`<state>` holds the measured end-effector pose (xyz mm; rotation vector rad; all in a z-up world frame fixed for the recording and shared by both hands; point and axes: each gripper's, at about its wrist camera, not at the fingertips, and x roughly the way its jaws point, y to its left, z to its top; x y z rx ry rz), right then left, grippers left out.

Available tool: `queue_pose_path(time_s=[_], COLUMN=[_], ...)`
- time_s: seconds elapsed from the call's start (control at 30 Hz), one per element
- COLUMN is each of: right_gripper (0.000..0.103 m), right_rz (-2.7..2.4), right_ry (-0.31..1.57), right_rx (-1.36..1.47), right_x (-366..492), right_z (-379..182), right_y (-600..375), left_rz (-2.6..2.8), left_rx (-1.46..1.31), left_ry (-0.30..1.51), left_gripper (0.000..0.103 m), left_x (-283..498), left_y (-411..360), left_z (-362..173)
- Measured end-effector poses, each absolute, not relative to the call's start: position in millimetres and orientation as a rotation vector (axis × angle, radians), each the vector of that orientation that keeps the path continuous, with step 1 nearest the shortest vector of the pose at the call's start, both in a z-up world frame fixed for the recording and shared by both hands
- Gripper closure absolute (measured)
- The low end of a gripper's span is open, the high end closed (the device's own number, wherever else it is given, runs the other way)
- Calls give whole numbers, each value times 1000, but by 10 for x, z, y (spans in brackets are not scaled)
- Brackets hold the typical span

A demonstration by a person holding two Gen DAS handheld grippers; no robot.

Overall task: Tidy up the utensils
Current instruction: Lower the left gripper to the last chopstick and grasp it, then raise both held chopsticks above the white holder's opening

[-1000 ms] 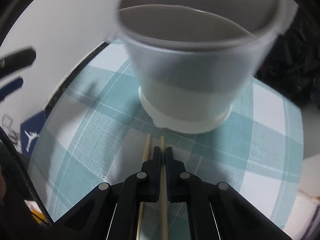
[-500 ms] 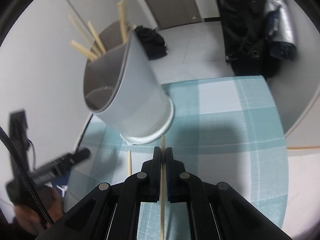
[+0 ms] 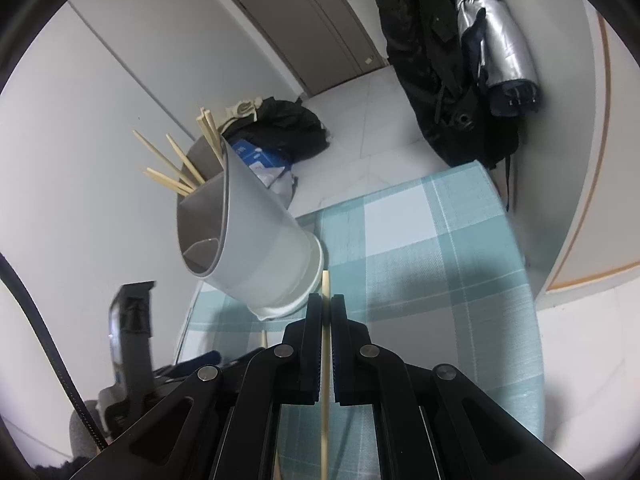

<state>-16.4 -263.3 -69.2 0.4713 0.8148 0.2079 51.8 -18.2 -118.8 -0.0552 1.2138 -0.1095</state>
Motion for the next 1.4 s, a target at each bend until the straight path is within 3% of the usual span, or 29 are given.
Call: queue_pose_path(time_s=[0.07,0.2,0.23,0.3,0.4,0.7,1.17,1.4], right_gripper=[100,100,100,100,100,100,100,100], right_rz=[207,205,207,208,206,189,203,211], right_ry=[805,789,786,782,771,754,671,631], right_rx=[476,490,492,499,499,485,378,300], right_x=[-202,-239,-246,-258,-277,-323,-580,-711], right_z=[-653,-617,-610,-602,-574,-536,-399,-317], right_y=[-2661,-2711,-2723,-2747,-2773,-2801,-2502,-2238], left_rz=[-98,-99,-100,-98,-105,-142,-279,-315], left_rx=[-18,24,22,8,-21,-75,-181,-115], left_ry=[1220,1221,1224,1226,1234,1197,954,892], left_gripper=[28,60,63,81,99,101,101,101], left_x=[525,506,502,502,507,397,-108,-89], left_y=[-258,-417,-448,-481,-522,-441,-73,-227], left_z=[-1184,-1153,-1146,-1137,-1126,-1049,-180,-151])
